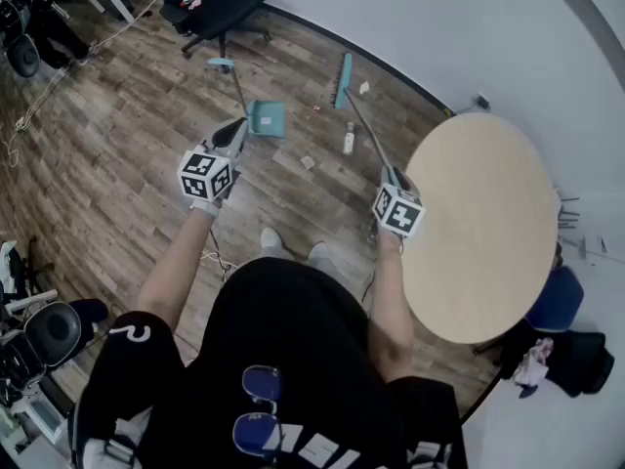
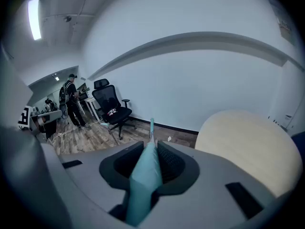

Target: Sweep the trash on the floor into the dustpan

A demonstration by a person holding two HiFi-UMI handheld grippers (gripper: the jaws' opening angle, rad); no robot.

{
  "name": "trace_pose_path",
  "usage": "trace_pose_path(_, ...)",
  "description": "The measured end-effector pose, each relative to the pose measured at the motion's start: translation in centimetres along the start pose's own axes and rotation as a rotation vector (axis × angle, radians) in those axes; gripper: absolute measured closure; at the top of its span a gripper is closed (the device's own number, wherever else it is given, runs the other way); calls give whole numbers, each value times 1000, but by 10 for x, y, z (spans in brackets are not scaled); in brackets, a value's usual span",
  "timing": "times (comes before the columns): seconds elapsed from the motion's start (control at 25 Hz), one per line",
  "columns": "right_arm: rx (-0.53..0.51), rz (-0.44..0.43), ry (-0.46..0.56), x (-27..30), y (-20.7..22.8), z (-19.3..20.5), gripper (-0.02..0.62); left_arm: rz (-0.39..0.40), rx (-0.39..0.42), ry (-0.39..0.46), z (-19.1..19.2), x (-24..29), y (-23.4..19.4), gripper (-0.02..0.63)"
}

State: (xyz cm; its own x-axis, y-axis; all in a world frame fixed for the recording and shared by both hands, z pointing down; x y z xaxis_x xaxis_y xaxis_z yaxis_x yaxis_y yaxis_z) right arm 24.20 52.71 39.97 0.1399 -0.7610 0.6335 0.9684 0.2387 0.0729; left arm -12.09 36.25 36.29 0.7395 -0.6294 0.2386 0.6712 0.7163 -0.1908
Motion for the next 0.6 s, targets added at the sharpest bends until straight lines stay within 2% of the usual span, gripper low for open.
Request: trace_pose_path(0.6,33,84,15,15,-53,1,511,55,-15,-17,10,-7,-72,609)
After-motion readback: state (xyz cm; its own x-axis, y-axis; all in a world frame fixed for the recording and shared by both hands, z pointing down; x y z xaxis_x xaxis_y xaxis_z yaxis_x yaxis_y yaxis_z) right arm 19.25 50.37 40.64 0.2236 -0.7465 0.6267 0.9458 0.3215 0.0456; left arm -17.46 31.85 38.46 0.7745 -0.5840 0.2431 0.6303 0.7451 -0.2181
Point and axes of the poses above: the fingertips, and each gripper's own axes: x forward along the fingers, y to its right, z out of its underside, the point moved 6 cm from there along -x, backward along the fingers, and after that the axes turned 3 degrees about -x, right-handed, at the moved point
